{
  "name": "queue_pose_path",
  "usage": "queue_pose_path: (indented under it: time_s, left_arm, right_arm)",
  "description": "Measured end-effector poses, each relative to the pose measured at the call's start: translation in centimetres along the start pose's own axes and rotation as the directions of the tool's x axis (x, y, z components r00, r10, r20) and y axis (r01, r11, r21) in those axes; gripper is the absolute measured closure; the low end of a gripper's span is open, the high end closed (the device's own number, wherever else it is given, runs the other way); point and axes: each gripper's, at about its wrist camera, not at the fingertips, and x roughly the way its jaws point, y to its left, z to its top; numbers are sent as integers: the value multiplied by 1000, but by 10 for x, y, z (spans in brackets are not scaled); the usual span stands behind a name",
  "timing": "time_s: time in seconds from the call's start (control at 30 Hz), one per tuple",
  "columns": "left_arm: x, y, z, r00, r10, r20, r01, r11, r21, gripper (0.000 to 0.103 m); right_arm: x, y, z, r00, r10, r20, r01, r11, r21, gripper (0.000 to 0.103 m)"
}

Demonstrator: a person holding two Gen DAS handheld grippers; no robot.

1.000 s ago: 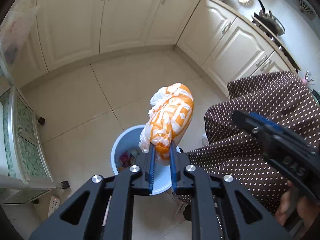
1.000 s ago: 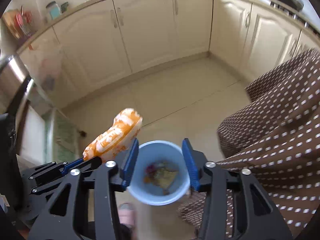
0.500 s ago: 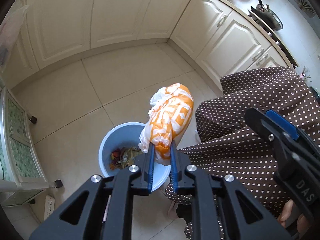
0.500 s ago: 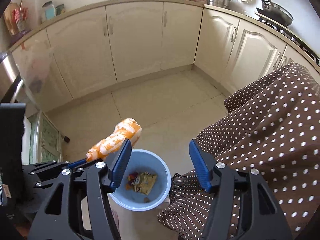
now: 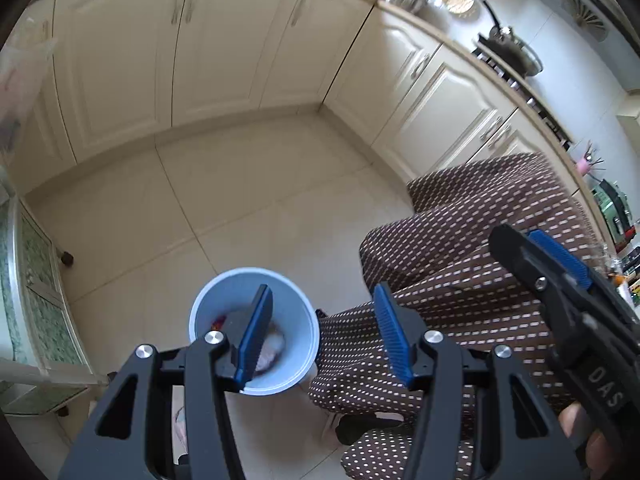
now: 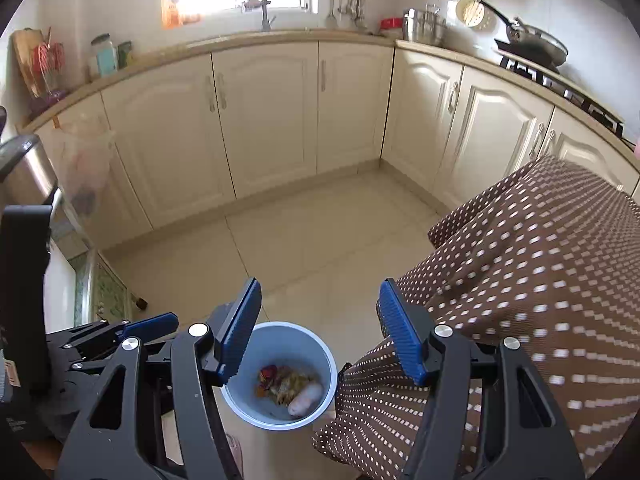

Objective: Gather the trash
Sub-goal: 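Carry the bread bag and red-white wrapper over the blue bin, open both grippers, then move both tools back over the table, then grasp the dark wrapper with the left gripper while the right grasps the pink plastic bag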

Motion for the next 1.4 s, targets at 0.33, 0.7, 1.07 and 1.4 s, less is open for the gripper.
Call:
queue_pose_path:
  time_s: [0.33,0.7,1.07,1.4]
  left_arm:
    - [-95,-88,6,984,-95,154,73,987,145,49]
    - [-91,-264,-42,962,-270,42,228,878,420,40]
    - [-20,-396,-65,941,-316,-124,336,810,481,37]
    - [39,-447,-52,965,-214,-150,261,818,512,37]
  right_arm:
    - [-109,-52,12,987,-43,152,31,996,80,39]
    - [-210,-204,-39,946,-274,172,218,933,287,36]
    - [-244,-328,-98,904,-424,61,358,825,437,33]
    - [-233,-374,-101,899,-438,21,383,806,452,32]
